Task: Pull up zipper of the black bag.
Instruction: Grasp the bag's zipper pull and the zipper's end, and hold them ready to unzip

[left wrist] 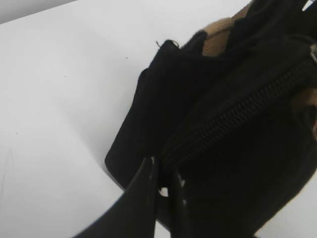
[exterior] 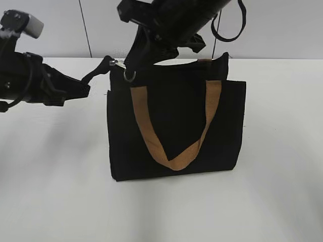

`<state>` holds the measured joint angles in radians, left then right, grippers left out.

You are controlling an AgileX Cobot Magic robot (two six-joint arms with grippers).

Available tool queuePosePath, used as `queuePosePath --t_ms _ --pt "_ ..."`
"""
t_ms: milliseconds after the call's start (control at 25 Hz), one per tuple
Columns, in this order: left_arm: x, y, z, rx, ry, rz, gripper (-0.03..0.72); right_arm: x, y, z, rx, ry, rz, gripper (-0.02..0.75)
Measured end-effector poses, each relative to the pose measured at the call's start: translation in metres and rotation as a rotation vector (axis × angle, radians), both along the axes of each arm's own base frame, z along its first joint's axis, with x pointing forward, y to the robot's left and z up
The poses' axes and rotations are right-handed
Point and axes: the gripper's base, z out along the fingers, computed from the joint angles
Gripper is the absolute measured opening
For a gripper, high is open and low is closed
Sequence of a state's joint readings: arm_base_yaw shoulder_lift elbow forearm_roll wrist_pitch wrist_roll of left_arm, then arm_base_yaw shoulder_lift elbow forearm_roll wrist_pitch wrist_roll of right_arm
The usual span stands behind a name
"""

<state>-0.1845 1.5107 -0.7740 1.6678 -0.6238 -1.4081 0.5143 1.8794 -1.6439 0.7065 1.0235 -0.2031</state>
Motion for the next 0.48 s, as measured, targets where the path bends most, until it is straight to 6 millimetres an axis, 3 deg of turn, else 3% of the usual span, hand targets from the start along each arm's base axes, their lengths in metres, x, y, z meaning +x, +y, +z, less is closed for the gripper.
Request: queuePosePath --t_ms 480 --pt "-0.0027 0.004 -0.005 0.035 0.041 0.041 0.015 0.0063 -0.0082 0.0007 -0.001 -0.042 0.009 -0.012"
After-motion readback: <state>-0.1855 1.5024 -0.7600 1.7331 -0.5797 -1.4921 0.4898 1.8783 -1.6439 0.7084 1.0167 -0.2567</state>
